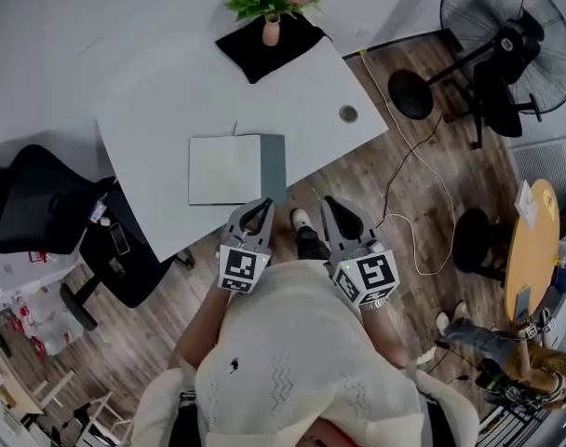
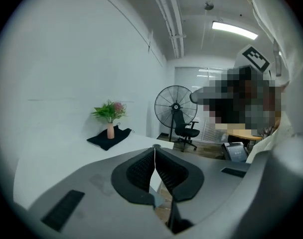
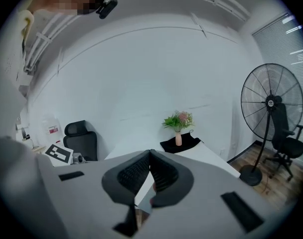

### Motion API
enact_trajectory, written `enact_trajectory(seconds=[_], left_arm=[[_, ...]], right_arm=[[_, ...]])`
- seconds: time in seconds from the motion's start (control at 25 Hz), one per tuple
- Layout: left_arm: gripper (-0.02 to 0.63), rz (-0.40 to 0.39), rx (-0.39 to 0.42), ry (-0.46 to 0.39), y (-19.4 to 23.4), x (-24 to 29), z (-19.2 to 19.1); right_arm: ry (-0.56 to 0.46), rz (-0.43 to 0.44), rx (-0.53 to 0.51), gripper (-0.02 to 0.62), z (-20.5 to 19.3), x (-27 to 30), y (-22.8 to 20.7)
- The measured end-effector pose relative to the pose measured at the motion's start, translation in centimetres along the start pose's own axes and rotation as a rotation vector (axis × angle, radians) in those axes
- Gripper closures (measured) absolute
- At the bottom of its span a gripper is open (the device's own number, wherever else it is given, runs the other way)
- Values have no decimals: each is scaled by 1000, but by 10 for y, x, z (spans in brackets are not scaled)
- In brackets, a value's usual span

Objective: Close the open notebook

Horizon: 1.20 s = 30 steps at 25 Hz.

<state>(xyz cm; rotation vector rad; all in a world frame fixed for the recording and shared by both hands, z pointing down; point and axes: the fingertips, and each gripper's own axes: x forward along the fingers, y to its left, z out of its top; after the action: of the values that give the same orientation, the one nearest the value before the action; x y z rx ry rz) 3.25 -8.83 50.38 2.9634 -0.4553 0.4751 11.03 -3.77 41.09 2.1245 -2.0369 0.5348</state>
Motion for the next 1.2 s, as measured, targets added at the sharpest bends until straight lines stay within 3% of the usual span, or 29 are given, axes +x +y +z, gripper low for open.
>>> enact_trajectory(seconds=[0.56, 0.8, 0.88, 1.2], left_arm=[[591, -69, 24, 273, -23, 51, -99], [585, -88, 40, 348, -28, 60, -130], [485, -91, 48, 376, -30, 64, -139], [435, -90, 92, 499, -33, 79, -174]], right_arm=[[28, -26, 33, 594, -12, -8, -24], [47, -39, 56, 594, -22, -14, -34], [52, -46, 61, 594, -24, -16, -38], [80, -69, 77, 594, -34, -21, -52]])
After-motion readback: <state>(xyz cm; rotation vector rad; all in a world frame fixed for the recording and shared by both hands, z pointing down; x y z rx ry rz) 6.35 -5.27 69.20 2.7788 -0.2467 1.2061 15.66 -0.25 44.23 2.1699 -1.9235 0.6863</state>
